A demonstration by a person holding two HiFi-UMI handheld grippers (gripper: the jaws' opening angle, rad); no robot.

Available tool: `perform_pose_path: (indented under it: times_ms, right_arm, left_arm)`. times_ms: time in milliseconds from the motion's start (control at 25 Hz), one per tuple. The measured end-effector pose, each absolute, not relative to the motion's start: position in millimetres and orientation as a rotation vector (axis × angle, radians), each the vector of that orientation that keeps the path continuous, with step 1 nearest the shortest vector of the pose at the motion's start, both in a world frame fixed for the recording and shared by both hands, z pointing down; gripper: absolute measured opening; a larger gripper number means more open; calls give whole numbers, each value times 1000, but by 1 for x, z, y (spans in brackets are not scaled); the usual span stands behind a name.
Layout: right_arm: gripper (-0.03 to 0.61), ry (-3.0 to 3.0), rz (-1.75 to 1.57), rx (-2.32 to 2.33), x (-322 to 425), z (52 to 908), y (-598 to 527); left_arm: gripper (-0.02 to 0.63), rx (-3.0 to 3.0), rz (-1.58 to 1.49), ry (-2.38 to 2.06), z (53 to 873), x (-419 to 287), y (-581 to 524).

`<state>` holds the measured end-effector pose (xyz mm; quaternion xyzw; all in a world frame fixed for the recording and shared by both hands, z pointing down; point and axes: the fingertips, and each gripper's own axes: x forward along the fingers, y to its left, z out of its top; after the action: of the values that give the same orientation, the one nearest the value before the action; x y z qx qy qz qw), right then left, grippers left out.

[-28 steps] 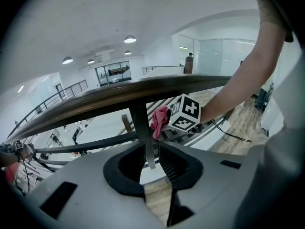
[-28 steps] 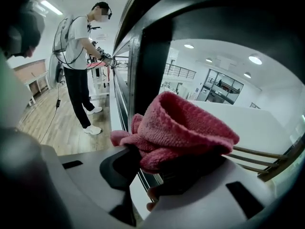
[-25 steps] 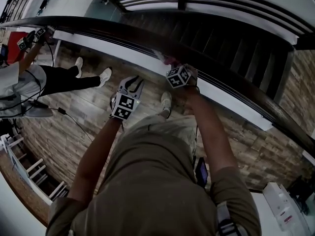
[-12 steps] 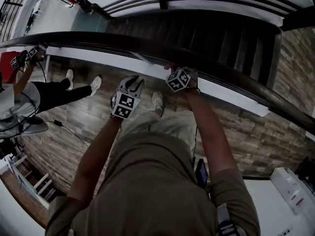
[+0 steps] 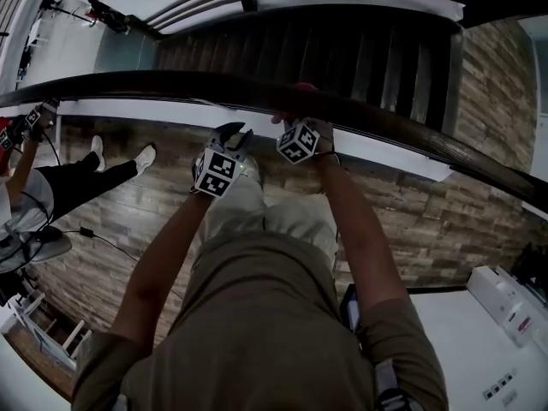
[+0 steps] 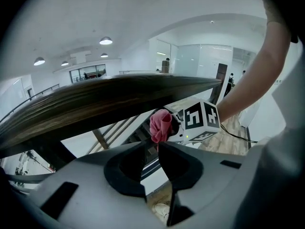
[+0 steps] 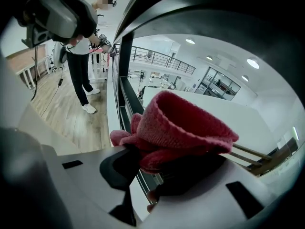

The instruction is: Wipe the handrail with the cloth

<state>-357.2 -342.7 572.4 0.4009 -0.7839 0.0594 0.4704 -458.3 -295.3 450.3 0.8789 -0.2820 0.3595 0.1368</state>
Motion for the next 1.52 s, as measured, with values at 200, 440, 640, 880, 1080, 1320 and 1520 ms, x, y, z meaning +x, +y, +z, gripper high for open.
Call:
perform_pose_path:
  times_ms: [200,440,640,880,1080,1320,1520]
  right_arm:
    - [98,-1926,140,961,-315,575,-327]
    - [98,-1948,105,963,-276,573,-316]
    - [98,-1965,98,954,-237,575,-303]
    - [98,-1974,81,933,-193,577,-287]
    - [98,-1971,34,927,-151,577,-273]
    - [98,-1971,-7,917,-99,576,-256]
    - [98,-1964,-13,933,-50,578,-238]
  left_arm:
    - [75,2561,1030,-779,454,-412,-287]
    - [75,2566,1050,-753,467,-367,-280]
    - [75,2570,1054,-735,472,-318,-268]
    - [75,2557,1053,-750,477,-264,-256]
    - [75,2566,1072,-737,480,-214,-243]
    - [75,2570,1088,-722,479,-168,-230]
    - [75,2598,1143,-665,484,-129,-212]
